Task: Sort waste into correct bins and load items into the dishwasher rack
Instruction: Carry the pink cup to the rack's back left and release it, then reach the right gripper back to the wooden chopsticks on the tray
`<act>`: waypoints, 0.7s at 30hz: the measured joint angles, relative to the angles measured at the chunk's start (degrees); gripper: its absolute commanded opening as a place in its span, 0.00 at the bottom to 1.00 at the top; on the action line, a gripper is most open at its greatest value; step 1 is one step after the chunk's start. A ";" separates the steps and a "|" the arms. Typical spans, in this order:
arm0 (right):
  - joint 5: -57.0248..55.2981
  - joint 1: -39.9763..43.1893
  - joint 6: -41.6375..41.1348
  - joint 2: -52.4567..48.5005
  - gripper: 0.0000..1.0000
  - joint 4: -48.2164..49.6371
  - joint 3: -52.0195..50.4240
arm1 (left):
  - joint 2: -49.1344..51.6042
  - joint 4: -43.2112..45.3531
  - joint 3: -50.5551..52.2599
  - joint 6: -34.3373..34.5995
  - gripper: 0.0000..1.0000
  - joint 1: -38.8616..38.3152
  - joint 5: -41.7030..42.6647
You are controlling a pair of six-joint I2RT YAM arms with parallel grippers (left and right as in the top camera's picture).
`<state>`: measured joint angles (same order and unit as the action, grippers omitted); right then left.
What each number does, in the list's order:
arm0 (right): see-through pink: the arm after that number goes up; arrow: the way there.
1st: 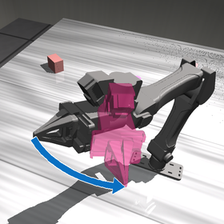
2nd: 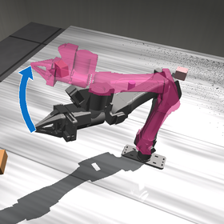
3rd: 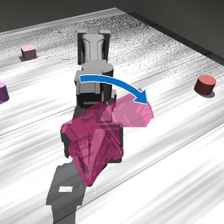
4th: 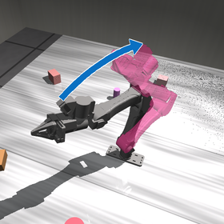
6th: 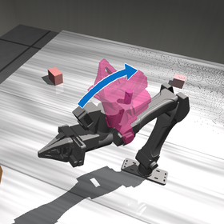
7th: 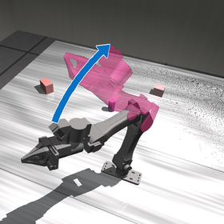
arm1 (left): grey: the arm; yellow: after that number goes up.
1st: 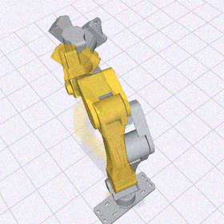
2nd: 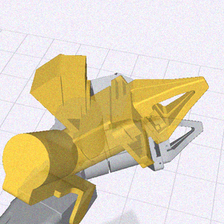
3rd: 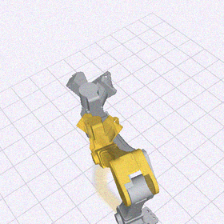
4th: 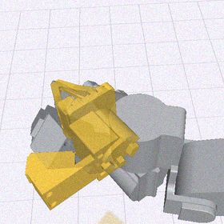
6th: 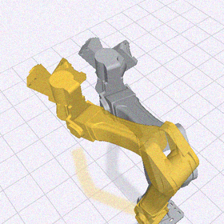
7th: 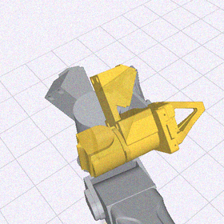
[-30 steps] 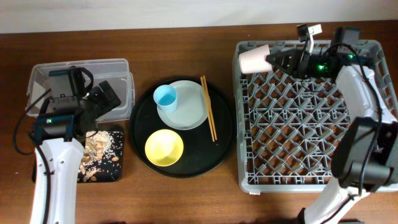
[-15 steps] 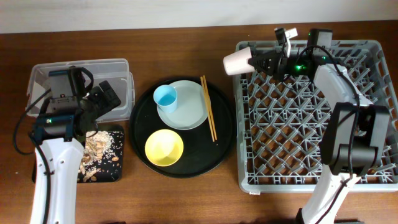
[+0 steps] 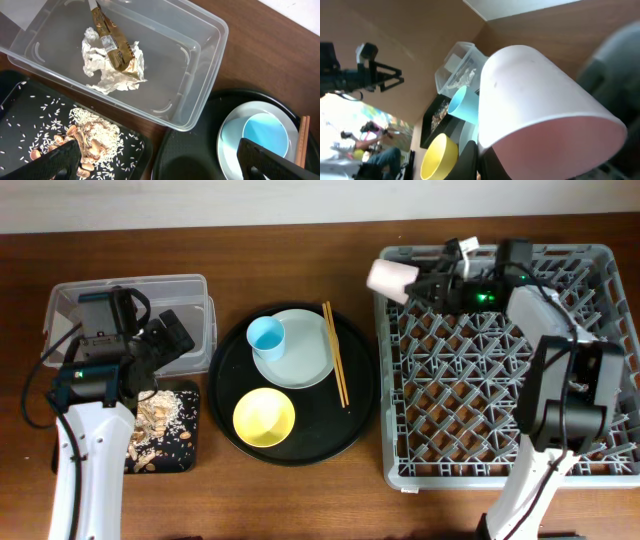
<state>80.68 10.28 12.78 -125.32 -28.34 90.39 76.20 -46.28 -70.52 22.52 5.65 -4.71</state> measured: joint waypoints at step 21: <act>-13.11 8.39 7.06 1.64 0.39 -18.73 0.11 | 0.00 0.02 0.00 0.00 0.99 0.00 0.00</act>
<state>67.57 18.68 19.84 -123.68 -47.07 90.50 76.20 -46.26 -70.52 22.52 5.65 -4.71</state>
